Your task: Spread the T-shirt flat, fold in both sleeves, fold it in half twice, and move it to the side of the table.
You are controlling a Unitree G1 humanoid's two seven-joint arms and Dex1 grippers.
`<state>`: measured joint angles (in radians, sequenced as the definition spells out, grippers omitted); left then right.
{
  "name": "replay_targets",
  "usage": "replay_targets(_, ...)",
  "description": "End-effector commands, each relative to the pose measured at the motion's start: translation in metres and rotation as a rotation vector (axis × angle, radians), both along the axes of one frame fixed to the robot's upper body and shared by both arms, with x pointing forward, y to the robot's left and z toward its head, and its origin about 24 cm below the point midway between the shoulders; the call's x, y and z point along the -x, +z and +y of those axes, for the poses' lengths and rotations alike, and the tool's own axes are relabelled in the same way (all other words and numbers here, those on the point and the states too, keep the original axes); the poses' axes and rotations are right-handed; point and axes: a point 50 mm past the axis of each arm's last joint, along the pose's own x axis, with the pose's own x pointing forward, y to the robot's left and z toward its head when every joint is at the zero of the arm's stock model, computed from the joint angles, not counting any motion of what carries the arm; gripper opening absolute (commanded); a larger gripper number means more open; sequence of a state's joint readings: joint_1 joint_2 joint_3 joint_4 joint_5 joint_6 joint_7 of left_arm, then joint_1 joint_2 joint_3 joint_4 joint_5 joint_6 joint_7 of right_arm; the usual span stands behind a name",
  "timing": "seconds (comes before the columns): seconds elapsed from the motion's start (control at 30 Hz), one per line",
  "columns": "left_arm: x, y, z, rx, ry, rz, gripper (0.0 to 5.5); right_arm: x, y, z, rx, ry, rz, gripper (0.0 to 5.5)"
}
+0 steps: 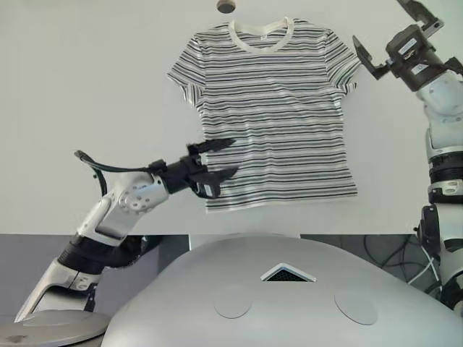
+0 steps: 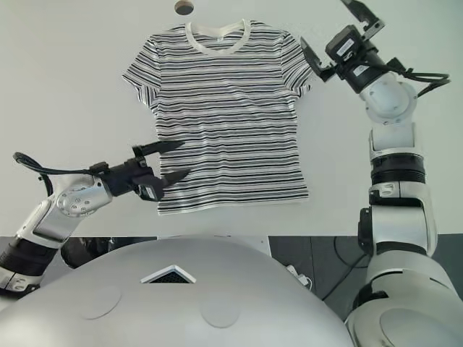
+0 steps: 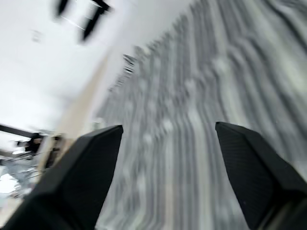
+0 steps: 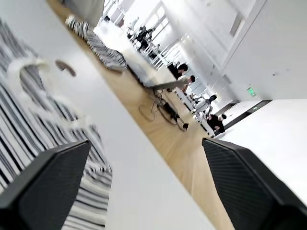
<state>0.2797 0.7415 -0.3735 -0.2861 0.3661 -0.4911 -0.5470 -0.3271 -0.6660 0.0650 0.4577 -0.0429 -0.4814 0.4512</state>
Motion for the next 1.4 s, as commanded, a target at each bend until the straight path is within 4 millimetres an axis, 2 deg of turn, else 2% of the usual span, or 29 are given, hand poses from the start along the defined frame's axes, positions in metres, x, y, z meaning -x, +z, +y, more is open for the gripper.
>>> replay_targets(0.03,0.007,-0.016,0.015,-0.182,-0.05,0.036,3.56,0.014,0.023,0.002,-0.005,0.031,-0.049,4.35)
replay_targets(0.13,0.019,-0.035,0.025,-0.306,-0.091,0.071,3.56,0.024,0.04,0.01,-0.027,0.078,-0.097,4.35)
replay_targets(0.23,0.038,-0.041,0.038,-0.369,-0.133,0.185,3.56,0.031,0.049,0.015,-0.035,0.102,-0.105,4.35)
replay_targets(0.3,0.047,-0.036,0.045,-0.374,-0.143,0.273,3.56,0.034,0.05,0.015,-0.037,0.103,-0.097,4.35)
replay_targets(0.5,0.045,-0.019,0.069,-0.446,-0.116,0.308,3.56,0.041,0.041,0.018,-0.028,0.122,-0.053,4.35)
replay_targets(0.7,0.042,-0.008,0.074,-0.441,-0.095,0.296,3.56,0.045,0.035,0.014,-0.026,0.108,-0.033,4.35)
replay_targets(0.9,0.051,-0.006,0.068,-0.4,-0.121,0.339,3.56,0.047,0.028,0.01,-0.031,0.086,-0.017,4.35)
replay_targets(0.97,0.041,-0.002,0.063,-0.345,-0.082,0.28,3.56,0.047,0.024,0.003,-0.053,0.048,-0.008,4.35)
replay_targets(1.0,0.026,0.005,0.058,-0.27,-0.023,0.207,3.56,0.047,0.022,-0.002,-0.073,0.018,0.0,4.35)
replay_targets(1.03,0.004,0.02,0.052,-0.136,0.081,0.104,3.56,0.047,0.017,-0.008,-0.094,-0.024,0.017,4.35)
replay_targets(1.1,-0.024,0.052,0.046,0.12,0.234,-0.036,3.56,0.05,0.011,-0.017,-0.086,-0.087,0.019,4.35)
replay_targets(1.23,-0.046,0.094,0.05,0.473,0.382,-0.13,3.56,0.058,0.007,-0.023,-0.143,-0.162,0.025,4.35)
replay_targets(1.27,-0.061,0.103,0.06,0.611,0.488,-0.125,3.56,0.06,0.011,-0.024,-0.192,-0.192,0.029,4.35)
replay_targets(1.33,-0.085,0.102,0.081,0.797,0.69,-0.038,3.56,0.064,0.014,-0.028,-0.287,-0.234,0.085,4.35)
replay_targets(1.4,-0.104,0.083,0.097,0.86,0.873,0.086,3.56,0.067,0.019,-0.038,-0.385,-0.267,0.152,4.35)
